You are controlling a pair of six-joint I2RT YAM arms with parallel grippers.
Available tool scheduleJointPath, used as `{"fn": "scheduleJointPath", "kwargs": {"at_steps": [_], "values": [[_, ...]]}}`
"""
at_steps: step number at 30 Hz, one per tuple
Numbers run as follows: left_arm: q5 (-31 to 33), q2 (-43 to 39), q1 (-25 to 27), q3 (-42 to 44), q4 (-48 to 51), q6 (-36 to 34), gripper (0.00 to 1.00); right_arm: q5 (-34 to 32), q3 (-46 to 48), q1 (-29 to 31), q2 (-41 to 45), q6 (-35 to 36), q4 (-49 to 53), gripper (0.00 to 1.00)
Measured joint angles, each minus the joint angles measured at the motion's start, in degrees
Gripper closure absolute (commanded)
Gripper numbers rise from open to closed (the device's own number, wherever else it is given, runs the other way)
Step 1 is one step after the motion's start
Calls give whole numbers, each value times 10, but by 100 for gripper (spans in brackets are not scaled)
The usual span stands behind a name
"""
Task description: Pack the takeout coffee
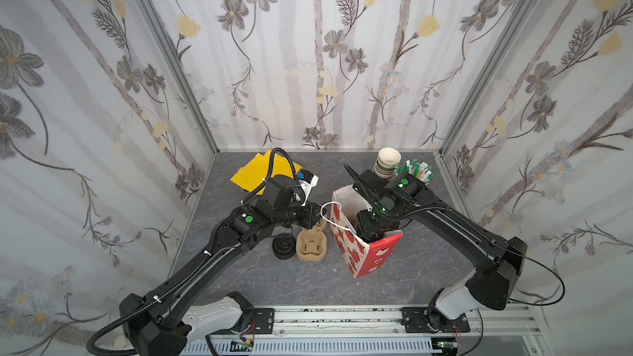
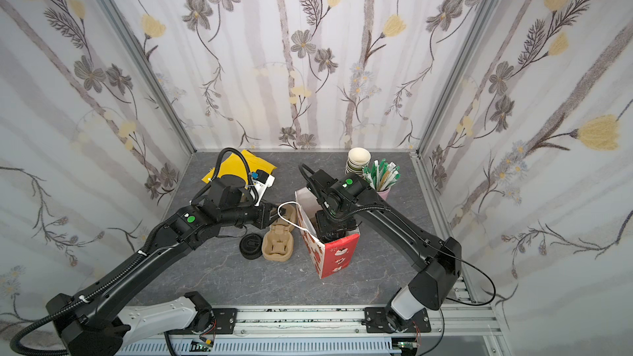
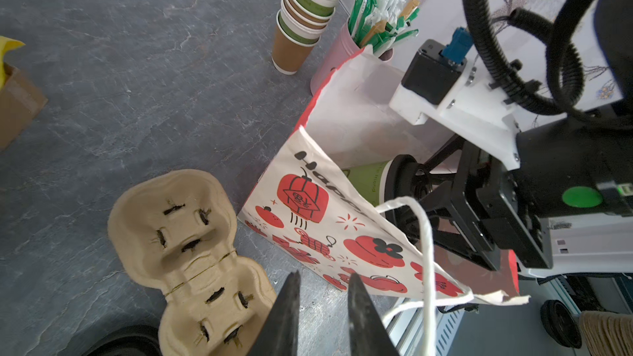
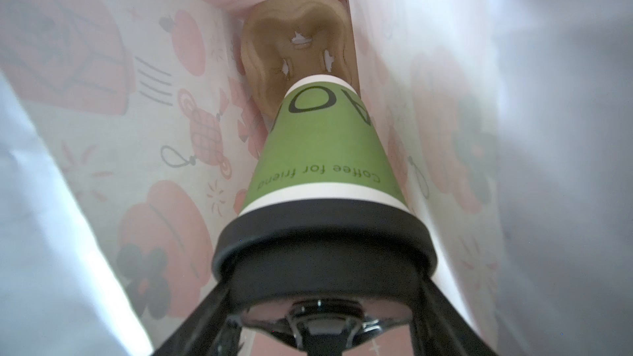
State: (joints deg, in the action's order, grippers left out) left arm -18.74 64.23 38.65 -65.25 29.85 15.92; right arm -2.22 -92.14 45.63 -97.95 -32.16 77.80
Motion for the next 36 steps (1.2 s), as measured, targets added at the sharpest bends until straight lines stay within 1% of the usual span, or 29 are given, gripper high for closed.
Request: {"fn": "scheduleJointPath", "kwargs": {"at_steps": [4, 6, 8, 12, 16, 20, 25, 32, 34, 36], "values": [[27, -9, 0, -13, 0, -10, 71, -10, -16, 0, 14, -8, 0, 35], [38, -12, 0, -21, -3, -16, 68, -12, -20, 0, 22, -13, 1, 35], [42, -14, 0, -26, -8, -23, 64, -13, -21, 0, 30, -16, 1, 35], [54, -17, 9, -32, -26, -40, 53, -14, -22, 0, 39, -23, 4, 35], [52, -20, 36, -31, -49, -72, 43, -14, -26, 0, 51, -30, 5, 35], [50, -28, 59, -22, -87, -117, 35, -15, -28, -1, 61, -34, 8, 35], [32, -21, 71, -9, -137, -181, 30, -16, -30, -2, 84, -38, 9, 35], [-26, 26, 78, -1, -190, -293, 17, -16, -46, -8, 108, -44, 13, 35], [-43, 40, 78, -1, -205, -324, 11, -16, -52, -10, 118, -44, 13, 35], [-63, 50, 79, -1, -211, -353, 0, -16, -56, -11, 124, -44, 13, 35]]}}
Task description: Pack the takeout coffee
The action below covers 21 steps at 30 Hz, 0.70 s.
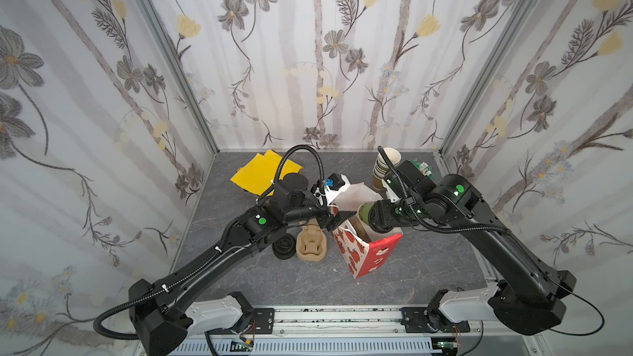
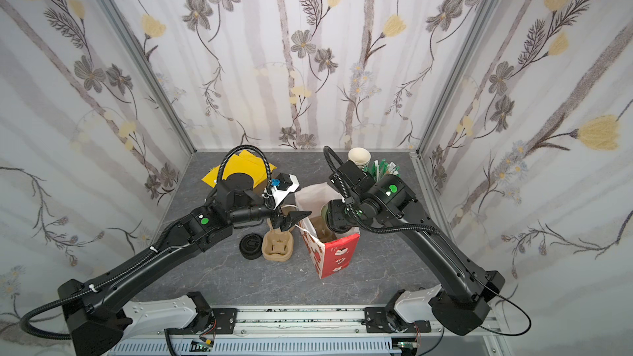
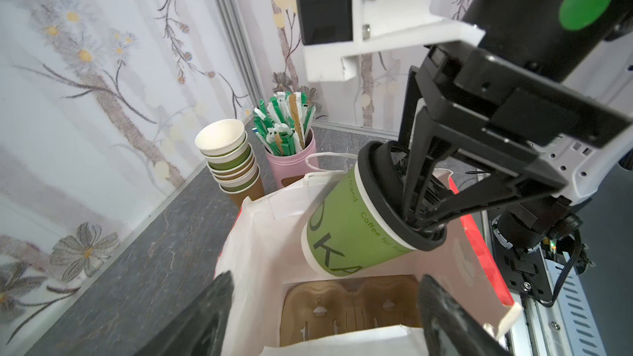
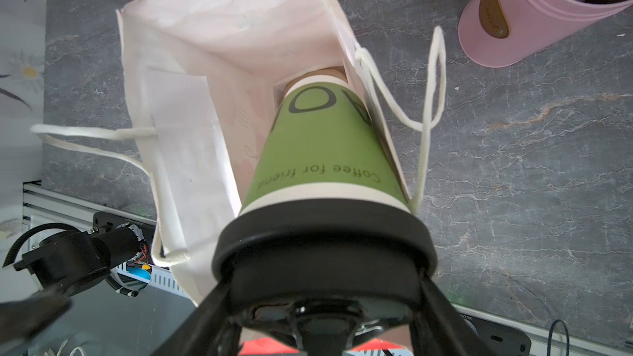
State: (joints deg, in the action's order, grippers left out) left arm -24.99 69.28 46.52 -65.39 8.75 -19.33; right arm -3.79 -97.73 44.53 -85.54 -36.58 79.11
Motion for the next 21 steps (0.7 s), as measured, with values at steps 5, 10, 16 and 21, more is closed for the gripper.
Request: {"fn": "scheduleJointPath", "kwargs": {"at_steps": [5, 10, 16, 21], "values": [[-45, 23, 4, 0, -13, -64, 0, 1, -13, -7, 7, 0, 1, 35], [-56, 63, 16, -2, -21, -122, 0, 11, -29, -10, 0, 0, 1, 35], [-31, 97, 26, -13, -35, -166, 0, 39, -37, -10, -4, -4, 1, 35], [-20, 110, 30, -16, -55, -180, 0, 45, -43, -10, -4, -4, 1, 34]]}}
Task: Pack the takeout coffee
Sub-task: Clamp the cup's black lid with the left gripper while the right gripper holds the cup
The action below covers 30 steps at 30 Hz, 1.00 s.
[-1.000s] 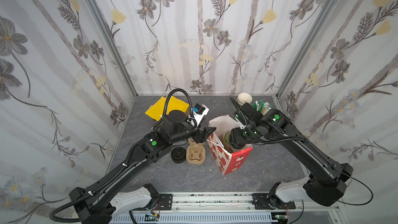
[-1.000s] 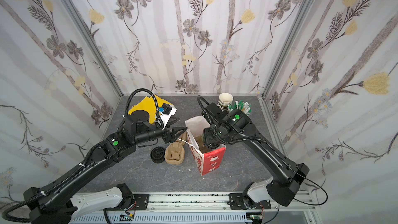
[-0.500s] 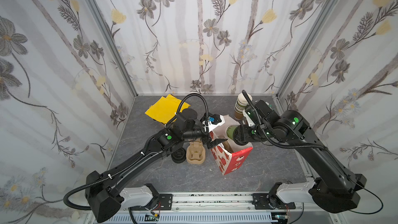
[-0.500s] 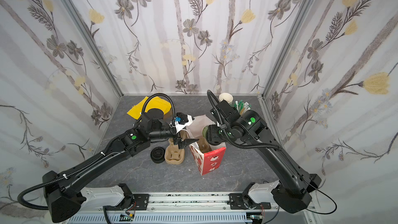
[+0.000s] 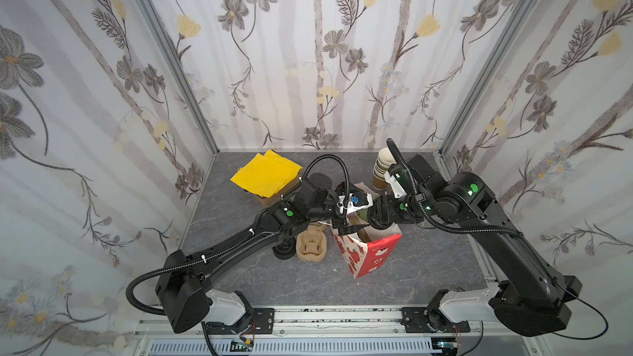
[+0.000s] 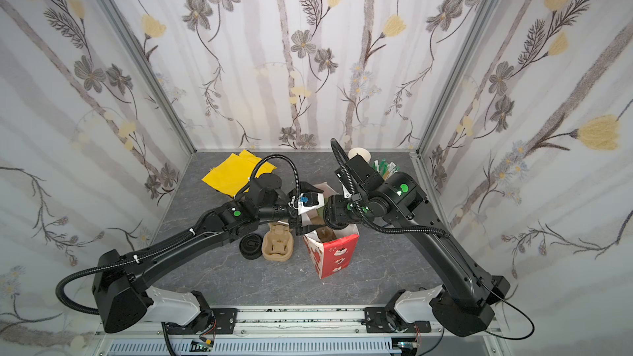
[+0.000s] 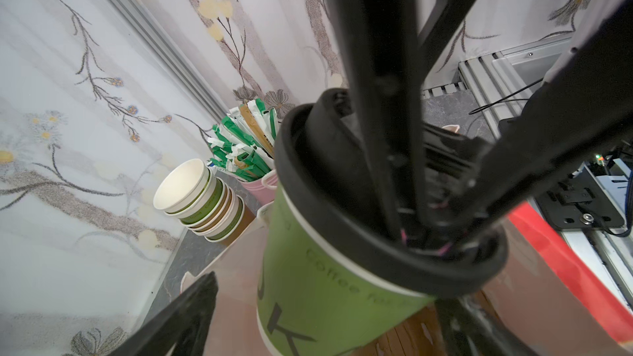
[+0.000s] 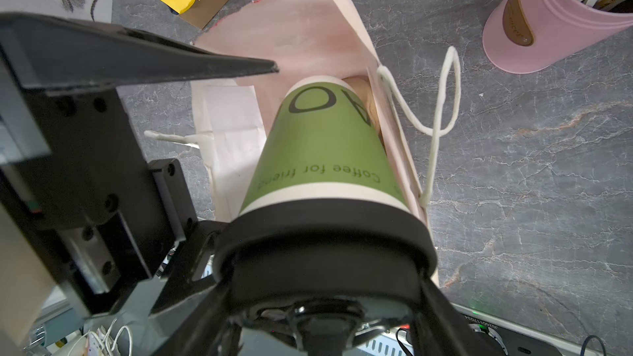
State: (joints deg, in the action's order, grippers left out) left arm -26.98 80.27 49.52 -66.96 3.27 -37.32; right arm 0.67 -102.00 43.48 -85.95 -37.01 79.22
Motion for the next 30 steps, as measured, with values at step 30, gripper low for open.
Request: {"fn": "scheduleJointPath", "kwargs": {"at_steps": [30], "values": [[-16, 12, 1, 1, -16, -8, 24, 8, -2, -4, 3, 0, -17, 22]]}}
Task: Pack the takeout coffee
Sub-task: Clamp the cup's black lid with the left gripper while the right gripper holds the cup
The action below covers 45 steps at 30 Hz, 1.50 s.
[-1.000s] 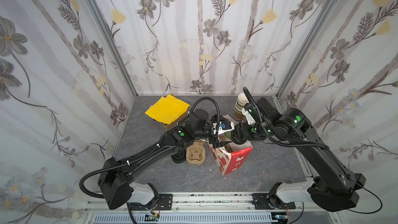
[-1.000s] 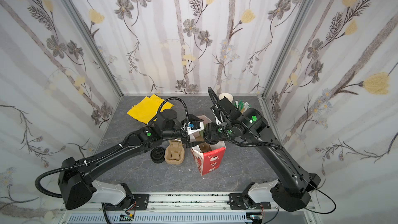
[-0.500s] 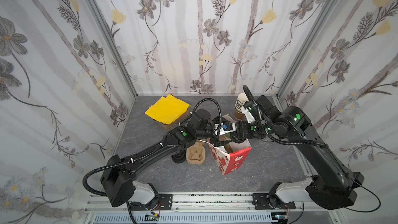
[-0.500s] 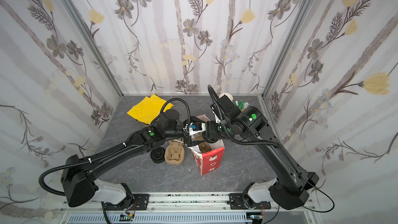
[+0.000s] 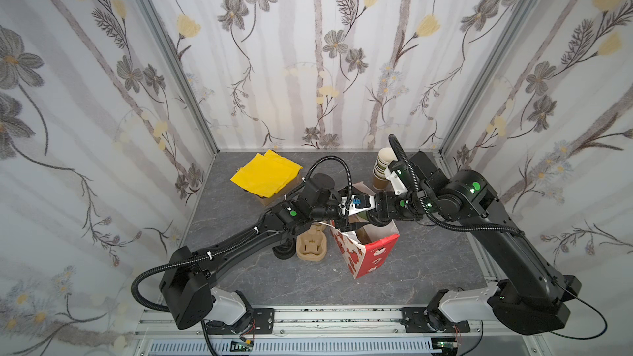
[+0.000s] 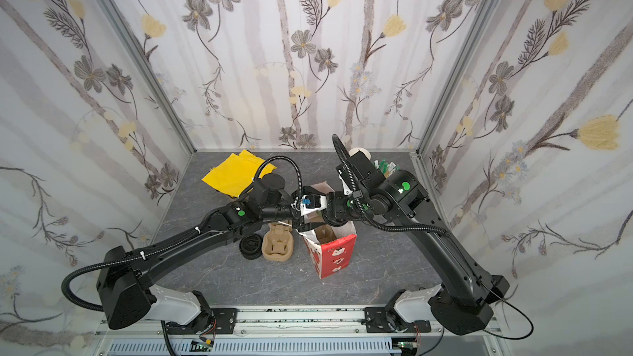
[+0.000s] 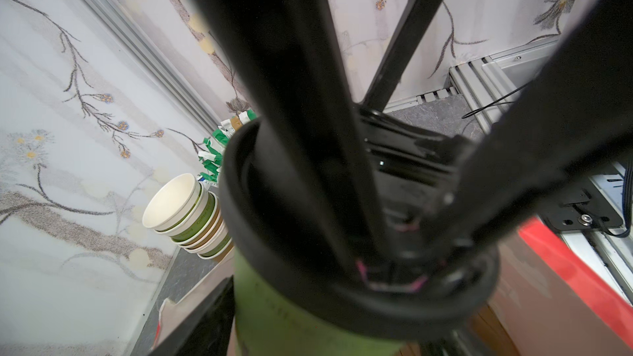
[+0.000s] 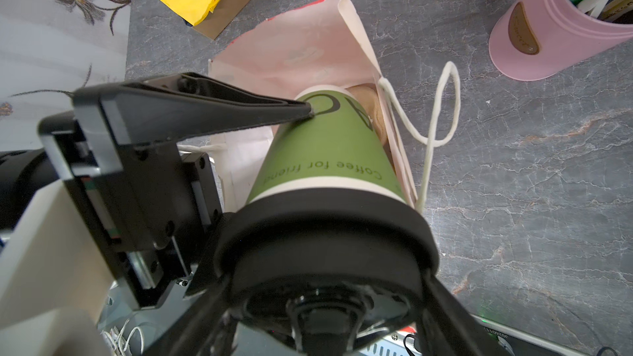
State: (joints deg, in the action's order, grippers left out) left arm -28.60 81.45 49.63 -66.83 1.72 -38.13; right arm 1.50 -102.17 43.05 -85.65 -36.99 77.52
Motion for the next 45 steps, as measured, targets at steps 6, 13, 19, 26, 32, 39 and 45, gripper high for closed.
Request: {"fn": "scheduleJointPath", "kwargs": {"at_steps": [6, 13, 19, 26, 32, 39, 45], "values": [[0, -2, -1, 3, -1, 22, 29, -2, 28, 0, 16, 0, -34, 21], [4, -12, -2, 14, -2, 54, 32, -5, 37, 2, 18, -5, -56, 19], [6, -17, -2, 19, -6, 67, 33, -9, 37, 5, 18, -5, -61, 18], [5, -18, -2, 20, -6, 81, 35, -17, 37, 8, 16, -9, -64, 18], [5, -20, -2, 22, -6, 93, 37, -21, 37, 9, 15, -9, -66, 20], [5, -25, -2, 25, -6, 100, 38, -26, 38, 11, 16, -9, -70, 25], [5, -29, -2, 30, -6, 112, 37, -30, 42, 12, 16, -9, -75, 28]]}}
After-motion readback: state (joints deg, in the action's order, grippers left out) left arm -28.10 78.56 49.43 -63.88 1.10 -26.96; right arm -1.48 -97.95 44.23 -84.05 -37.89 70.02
